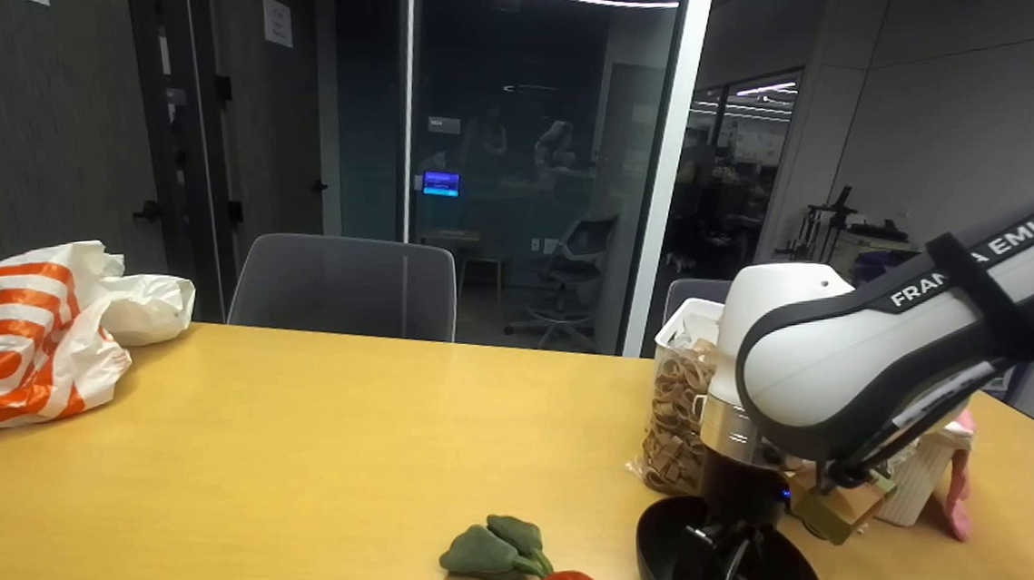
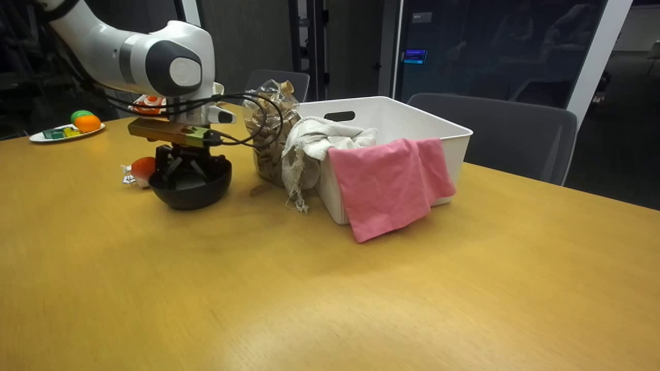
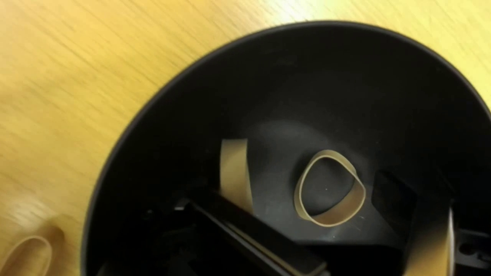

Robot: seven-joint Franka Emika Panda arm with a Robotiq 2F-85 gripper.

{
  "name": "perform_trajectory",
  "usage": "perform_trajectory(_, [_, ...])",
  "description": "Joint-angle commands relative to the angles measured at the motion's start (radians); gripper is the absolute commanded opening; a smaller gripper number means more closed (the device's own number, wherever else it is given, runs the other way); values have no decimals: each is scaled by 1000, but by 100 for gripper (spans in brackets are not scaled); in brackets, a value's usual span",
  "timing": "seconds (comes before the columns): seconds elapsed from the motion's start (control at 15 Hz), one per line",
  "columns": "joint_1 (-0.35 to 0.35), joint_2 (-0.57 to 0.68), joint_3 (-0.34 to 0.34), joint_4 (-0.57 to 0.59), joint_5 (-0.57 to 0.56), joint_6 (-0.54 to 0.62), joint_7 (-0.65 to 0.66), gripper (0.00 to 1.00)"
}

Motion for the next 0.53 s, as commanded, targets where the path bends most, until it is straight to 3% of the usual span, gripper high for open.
perform_trajectory(0.0, [3, 9, 6, 17, -35, 12, -15, 69])
perform_trajectory(0.4, [3, 0, 5, 22, -57, 12, -20, 23])
perform_trajectory(0.47, [3, -1, 5, 23, -62, 12, -19, 19])
